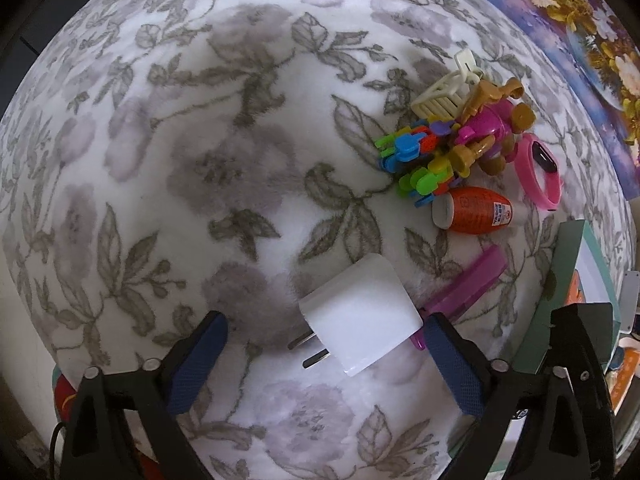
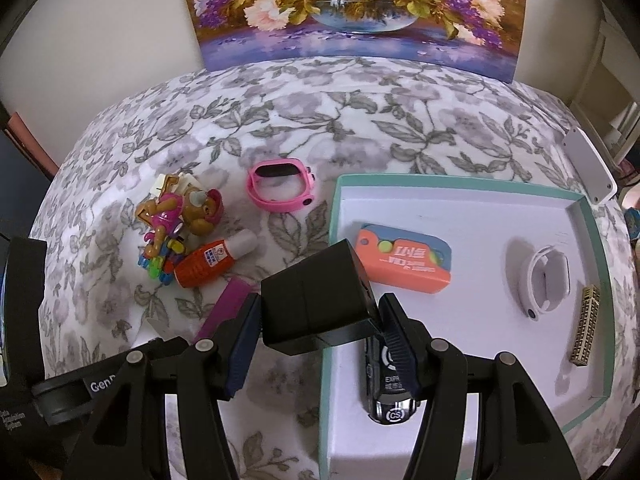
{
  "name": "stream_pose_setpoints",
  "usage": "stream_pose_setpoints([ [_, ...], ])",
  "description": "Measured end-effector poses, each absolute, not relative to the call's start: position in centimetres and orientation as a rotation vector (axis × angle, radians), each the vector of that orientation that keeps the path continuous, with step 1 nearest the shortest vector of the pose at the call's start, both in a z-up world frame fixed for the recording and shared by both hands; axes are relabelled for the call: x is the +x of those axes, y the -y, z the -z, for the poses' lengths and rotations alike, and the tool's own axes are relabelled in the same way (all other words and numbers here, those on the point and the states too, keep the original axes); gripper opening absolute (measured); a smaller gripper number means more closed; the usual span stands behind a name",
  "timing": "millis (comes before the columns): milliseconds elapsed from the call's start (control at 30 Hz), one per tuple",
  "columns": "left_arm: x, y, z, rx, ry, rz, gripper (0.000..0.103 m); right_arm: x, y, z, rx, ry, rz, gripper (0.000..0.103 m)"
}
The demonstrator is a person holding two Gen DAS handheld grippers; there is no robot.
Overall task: Organize rigid objects
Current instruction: 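Grasp the black charger with the right gripper while the left gripper grasps the white plug adapter, then carry the black charger into the tray with the right gripper while the left gripper drops the white adapter there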
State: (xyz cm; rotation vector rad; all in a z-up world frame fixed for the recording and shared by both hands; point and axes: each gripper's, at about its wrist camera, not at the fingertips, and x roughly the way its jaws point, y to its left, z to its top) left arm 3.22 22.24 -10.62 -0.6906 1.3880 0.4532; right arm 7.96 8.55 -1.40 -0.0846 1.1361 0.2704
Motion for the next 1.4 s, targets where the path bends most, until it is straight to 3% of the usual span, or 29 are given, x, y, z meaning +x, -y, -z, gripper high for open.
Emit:
stream_pose_setpoints([
  [100,3.2,-22.2,10.7,-0.697,-1.386,-0.450,0.092,8.1,-8.1,1.5,-0.078,-1.142,-0.261,0.061],
  [200,2.6,-23.6,10.3,-0.695,-1.368,-0.430,0.082,8.1,-7.7,1.5,-0.074,-1.146,-0.254,0.061],
  [300,2.8,-23.9,9.9,-0.679,-1.347,-0.408,0.063,8.2,-7.4,1.6,-0.068,-1.150,-0.248,0.061],
  [600,3.2,-23.8,9.1,-0.668,-1.331,-0.405,0.062,8.4,-6.7,1.5,-0.049,-1.153,-0.236,0.061],
  [967,2.7,-25.4,4.1,-0.630,-1.223,-0.383,0.062,8.8,-4.5,1.0,0.018,-1.143,-0.192,0.061],
  [1400,4.6,-16.8,0.1,-0.403,-1.166,-0.213,0.062,9.1,3.3,1.2,0.126,-1.190,-0.016,0.061],
])
